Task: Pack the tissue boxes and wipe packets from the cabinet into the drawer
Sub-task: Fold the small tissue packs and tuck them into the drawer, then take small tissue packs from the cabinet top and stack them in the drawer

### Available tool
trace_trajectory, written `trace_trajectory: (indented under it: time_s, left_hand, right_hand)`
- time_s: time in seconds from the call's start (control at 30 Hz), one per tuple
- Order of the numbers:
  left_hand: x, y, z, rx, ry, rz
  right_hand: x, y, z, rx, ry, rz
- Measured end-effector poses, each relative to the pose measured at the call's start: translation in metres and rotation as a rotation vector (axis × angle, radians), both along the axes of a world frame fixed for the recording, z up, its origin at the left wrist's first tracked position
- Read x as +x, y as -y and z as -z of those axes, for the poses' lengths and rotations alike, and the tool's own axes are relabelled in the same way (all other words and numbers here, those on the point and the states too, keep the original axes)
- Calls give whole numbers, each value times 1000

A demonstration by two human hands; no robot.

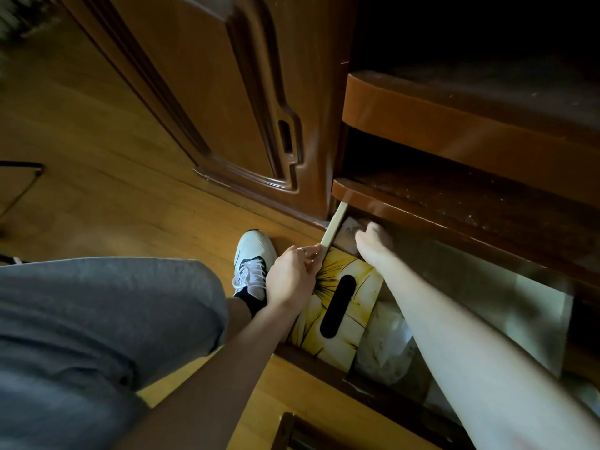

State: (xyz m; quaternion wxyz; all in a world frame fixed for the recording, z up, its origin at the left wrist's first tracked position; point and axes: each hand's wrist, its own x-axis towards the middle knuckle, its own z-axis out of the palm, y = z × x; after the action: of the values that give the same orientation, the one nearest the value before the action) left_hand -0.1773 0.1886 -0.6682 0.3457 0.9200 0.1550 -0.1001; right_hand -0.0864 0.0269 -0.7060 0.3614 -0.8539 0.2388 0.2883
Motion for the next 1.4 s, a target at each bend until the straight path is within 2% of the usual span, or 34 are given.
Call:
trace_trajectory:
  time_s: [0.13, 0.27, 0.37, 0.63, 0.8, 0.93, 1.03, 1.2, 1.3, 1.4]
  left_hand:
    - [0, -1, 0, 4, 6, 8]
    - [-1, -1, 2, -13, 11, 3]
    - [-2, -1, 4, -21, 19, -2]
    - [-2, 3, 11, -17, 78, -17]
    - [-2, 6, 6, 64, 41, 20]
    - [4, 3, -7, 82, -45, 83]
    - [6, 5, -26, 174, -92, 181]
    - [4, 31, -89, 205, 11, 279]
    - [2, 54, -154, 171, 141, 395]
    - [-4, 69, -226, 156, 357, 468]
  right_hand:
    - [-2, -3, -4, 61, -19, 18]
    - [-6, 8, -8, 34, 12, 192]
    - [-7, 11, -6, 49, -54, 237]
    - [-5, 1, -9, 61, -160, 117]
    - [-18, 2, -26, 180, -271, -51]
    - [-41, 14, -46, 155, -154, 1]
    - [-68, 37, -69, 148, -35, -32]
    - [-111, 98, -133, 10, 87, -195]
    - [-128, 130, -187, -11, 173, -247]
    - [-150, 153, -253, 2, 307, -255]
